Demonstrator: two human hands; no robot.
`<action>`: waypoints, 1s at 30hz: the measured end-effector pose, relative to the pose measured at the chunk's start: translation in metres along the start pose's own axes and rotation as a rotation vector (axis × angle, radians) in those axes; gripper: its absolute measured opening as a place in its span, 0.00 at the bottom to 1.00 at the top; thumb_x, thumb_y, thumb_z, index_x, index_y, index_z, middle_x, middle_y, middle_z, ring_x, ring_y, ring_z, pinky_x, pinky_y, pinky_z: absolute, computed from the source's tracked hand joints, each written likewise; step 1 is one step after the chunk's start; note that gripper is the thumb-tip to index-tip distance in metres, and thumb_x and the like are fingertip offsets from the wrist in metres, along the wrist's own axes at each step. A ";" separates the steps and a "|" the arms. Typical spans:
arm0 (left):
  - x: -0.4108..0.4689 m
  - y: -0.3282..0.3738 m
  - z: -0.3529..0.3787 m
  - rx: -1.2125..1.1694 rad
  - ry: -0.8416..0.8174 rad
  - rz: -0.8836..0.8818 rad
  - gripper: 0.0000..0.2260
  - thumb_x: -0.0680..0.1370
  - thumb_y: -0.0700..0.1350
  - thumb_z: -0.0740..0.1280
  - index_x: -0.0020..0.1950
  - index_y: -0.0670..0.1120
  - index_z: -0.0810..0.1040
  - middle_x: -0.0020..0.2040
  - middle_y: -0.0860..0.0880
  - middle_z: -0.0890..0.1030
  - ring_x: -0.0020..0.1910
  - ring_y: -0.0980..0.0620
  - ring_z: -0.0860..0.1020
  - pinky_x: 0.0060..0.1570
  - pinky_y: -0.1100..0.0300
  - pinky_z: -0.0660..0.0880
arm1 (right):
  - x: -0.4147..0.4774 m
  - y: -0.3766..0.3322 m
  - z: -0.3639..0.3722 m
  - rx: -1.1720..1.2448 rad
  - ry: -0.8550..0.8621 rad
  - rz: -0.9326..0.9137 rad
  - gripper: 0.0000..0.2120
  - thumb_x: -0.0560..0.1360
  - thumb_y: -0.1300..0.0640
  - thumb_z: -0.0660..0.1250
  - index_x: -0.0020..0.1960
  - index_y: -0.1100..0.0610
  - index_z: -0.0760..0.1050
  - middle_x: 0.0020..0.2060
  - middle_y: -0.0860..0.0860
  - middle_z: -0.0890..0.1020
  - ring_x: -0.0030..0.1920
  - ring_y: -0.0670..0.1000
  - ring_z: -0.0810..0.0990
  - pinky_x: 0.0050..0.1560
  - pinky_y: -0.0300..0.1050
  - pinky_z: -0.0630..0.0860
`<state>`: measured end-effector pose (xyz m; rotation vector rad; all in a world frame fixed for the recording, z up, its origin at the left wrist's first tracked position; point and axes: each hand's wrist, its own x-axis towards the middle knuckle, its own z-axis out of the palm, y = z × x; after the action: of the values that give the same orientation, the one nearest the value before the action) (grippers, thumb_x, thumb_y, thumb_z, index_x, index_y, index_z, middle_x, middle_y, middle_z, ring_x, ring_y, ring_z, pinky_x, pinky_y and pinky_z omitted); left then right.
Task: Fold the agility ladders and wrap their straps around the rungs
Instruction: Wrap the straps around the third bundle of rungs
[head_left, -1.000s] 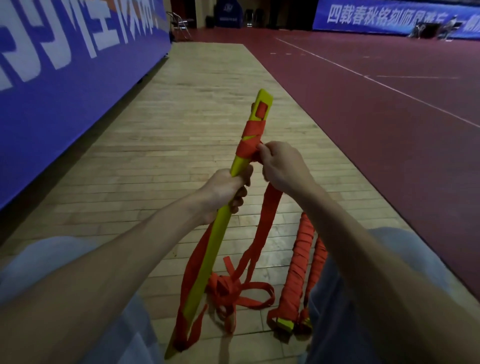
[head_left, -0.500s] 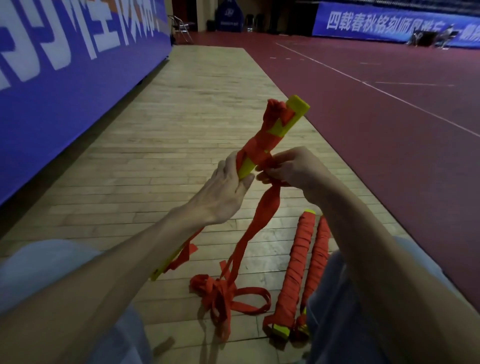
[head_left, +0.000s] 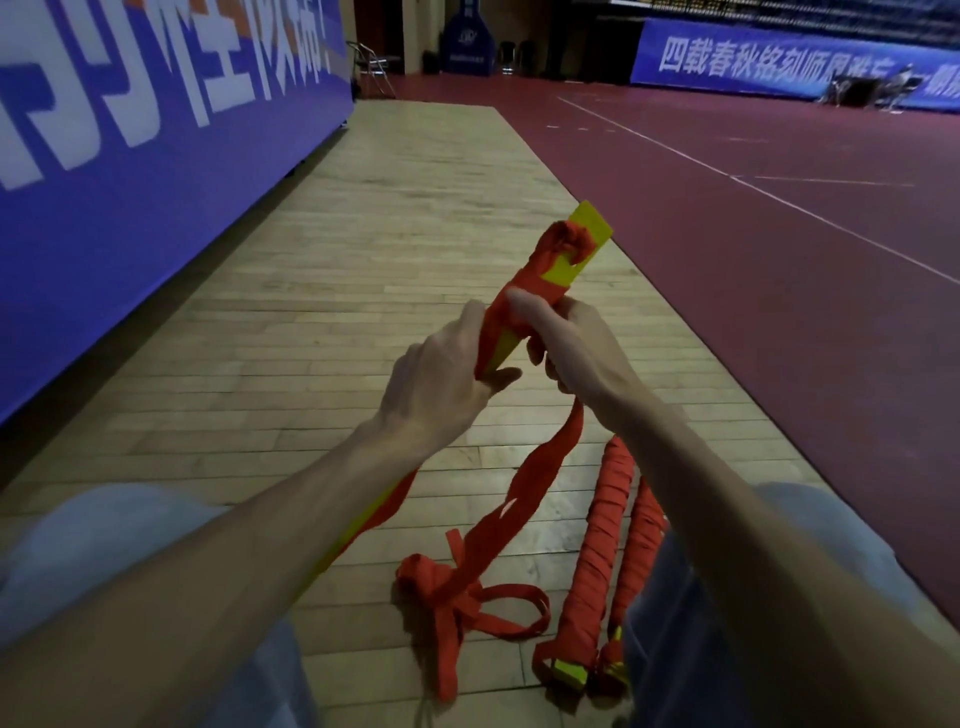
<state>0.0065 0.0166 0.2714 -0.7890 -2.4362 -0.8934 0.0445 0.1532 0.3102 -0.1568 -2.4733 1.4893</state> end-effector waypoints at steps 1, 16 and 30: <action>-0.003 0.002 0.002 -0.020 0.019 0.029 0.27 0.75 0.53 0.72 0.69 0.45 0.66 0.49 0.48 0.79 0.49 0.45 0.81 0.43 0.57 0.75 | -0.001 0.001 0.003 -0.006 0.029 -0.019 0.22 0.77 0.36 0.62 0.44 0.56 0.76 0.33 0.46 0.77 0.31 0.41 0.74 0.35 0.36 0.68; -0.006 0.018 0.002 -0.842 -0.716 -0.374 0.08 0.79 0.43 0.68 0.55 0.43 0.74 0.38 0.42 0.80 0.31 0.43 0.80 0.32 0.53 0.78 | 0.010 0.000 -0.023 0.192 0.212 0.117 0.23 0.79 0.41 0.54 0.43 0.60 0.74 0.33 0.55 0.75 0.27 0.49 0.71 0.27 0.42 0.68; 0.007 0.004 -0.006 -0.844 -0.468 -0.464 0.13 0.80 0.49 0.66 0.53 0.39 0.72 0.38 0.43 0.74 0.27 0.43 0.79 0.26 0.55 0.74 | 0.007 0.007 -0.019 0.136 0.048 0.162 0.39 0.79 0.32 0.51 0.38 0.67 0.78 0.25 0.58 0.79 0.21 0.53 0.76 0.21 0.41 0.72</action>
<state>0.0050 0.0168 0.2812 -0.7511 -2.6570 -2.2152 0.0423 0.1742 0.3134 -0.3699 -2.3608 1.6914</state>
